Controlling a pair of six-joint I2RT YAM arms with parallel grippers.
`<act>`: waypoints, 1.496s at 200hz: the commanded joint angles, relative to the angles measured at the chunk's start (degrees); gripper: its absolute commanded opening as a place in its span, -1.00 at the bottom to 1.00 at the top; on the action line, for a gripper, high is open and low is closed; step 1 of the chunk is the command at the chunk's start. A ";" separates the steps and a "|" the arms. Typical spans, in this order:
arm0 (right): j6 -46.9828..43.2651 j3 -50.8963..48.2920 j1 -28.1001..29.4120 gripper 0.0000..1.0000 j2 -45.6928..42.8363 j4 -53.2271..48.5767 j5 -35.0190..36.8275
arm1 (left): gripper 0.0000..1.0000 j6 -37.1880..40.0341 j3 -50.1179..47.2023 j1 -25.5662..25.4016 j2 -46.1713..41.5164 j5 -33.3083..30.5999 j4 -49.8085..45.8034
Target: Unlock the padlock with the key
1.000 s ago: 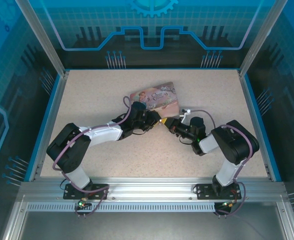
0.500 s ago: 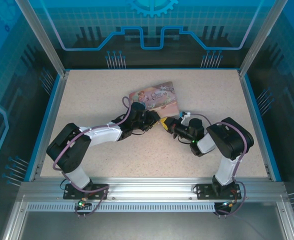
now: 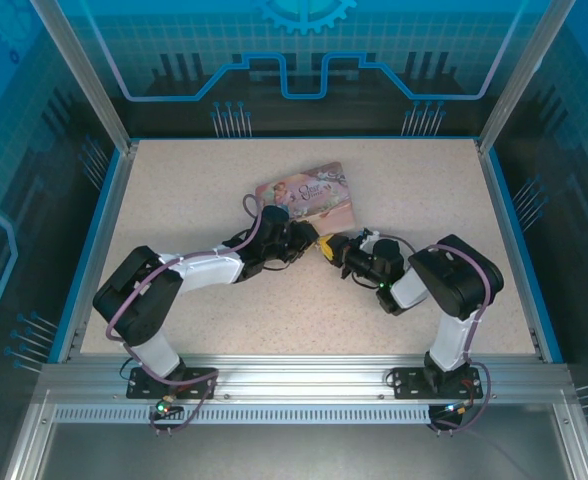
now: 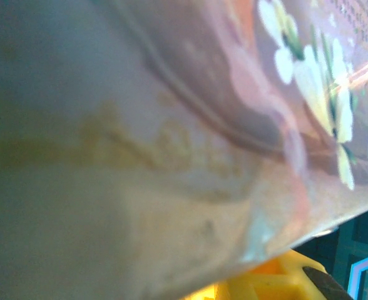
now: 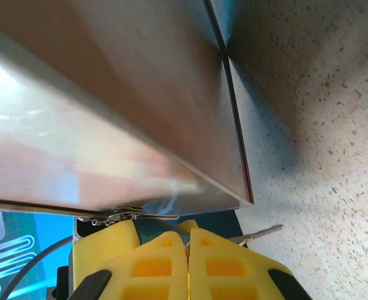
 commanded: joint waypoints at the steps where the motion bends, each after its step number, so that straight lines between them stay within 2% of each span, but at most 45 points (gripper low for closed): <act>1: 5.60 2.96 2.01 -0.86 1.40 2.67 1.95 | -1.00 -0.50 -0.31 -1.23 -0.23 4.84 4.79; 65: 13.85 2.25 5.57 -0.89 2.19 2.66 7.08 | -1.00 -0.64 -0.64 -1.22 -0.44 4.50 5.52; 108: 17.54 2.61 6.18 -0.89 2.60 2.72 7.90 | -1.00 -0.67 -0.42 -1.19 -0.07 4.47 5.99; 154: 16.13 2.01 6.39 -0.83 1.98 2.12 8.25 | -1.00 -0.65 -0.31 -1.24 -0.42 4.15 5.62; 175: 11.16 0.81 6.22 -0.62 0.44 -1.76 8.08 | -1.00 -0.67 0.04 -0.92 -0.68 3.96 5.12; 216: 1.87 -3.67 4.79 -0.35 -2.75 -5.14 9.21 | -1.00 -0.34 0.41 -0.19 -1.50 3.12 3.41; 247: -7.63 -7.25 3.23 -0.14 -10.11 -13.81 9.32 | -1.00 -0.24 0.54 0.51 -1.83 2.96 2.22; 270: -22.28 -8.80 1.32 0.03 -22.38 -27.65 9.89 | -1.00 0.45 1.08 0.98 -2.47 3.01 0.78; 279: -29.74 -7.63 0.55 0.07 -28.22 -36.76 9.69 | -1.00 0.93 1.42 1.02 -2.77 2.85 -0.32; 283: -34.76 -6.36 0.41 0.09 -32.08 -44.39 10.31 | -1.00 1.09 1.50 1.18 -2.99 2.83 -0.69; 299: -54.73 -0.94 2.59 0.12 -43.30 -65.13 16.52 | -1.00 1.44 1.72 1.53 -3.49 3.09 -1.76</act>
